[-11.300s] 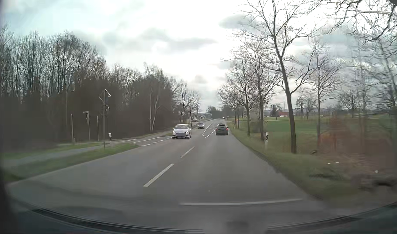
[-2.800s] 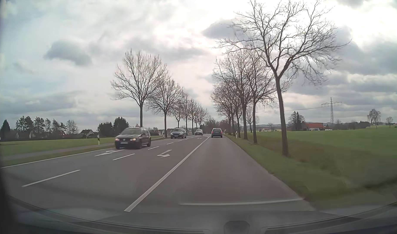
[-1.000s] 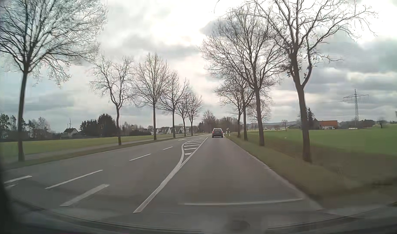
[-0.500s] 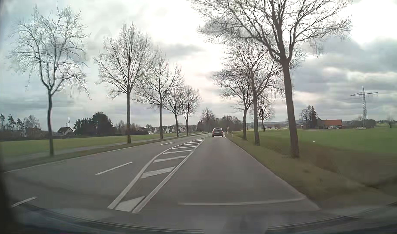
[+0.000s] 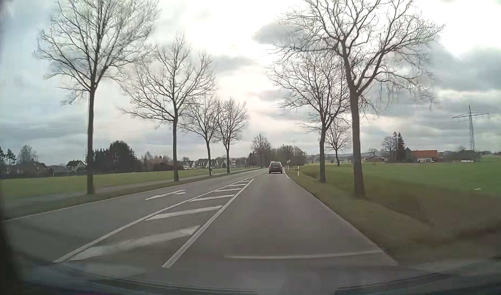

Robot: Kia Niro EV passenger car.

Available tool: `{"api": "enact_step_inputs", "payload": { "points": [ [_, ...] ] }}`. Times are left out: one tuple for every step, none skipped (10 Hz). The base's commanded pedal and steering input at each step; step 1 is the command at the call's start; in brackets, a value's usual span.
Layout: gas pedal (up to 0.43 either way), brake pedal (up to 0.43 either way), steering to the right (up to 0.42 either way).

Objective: Follow the waypoints while adhering to traffic rules and regulations

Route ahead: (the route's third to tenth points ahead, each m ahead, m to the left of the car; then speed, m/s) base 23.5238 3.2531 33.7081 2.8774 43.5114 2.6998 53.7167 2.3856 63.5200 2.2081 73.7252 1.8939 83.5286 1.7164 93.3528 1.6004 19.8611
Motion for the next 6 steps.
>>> {"api": "enact_step_inputs", "payload": {
  "points": [
    [0.220,0.000,0.005],
    [0.228,0.000,0.005],
    [0.240,0.000,0.005],
    [0.240,0.000,0.005],
    [0.240,0.000,0.005],
    [0.248,0.000,0.005]
  ]
}}
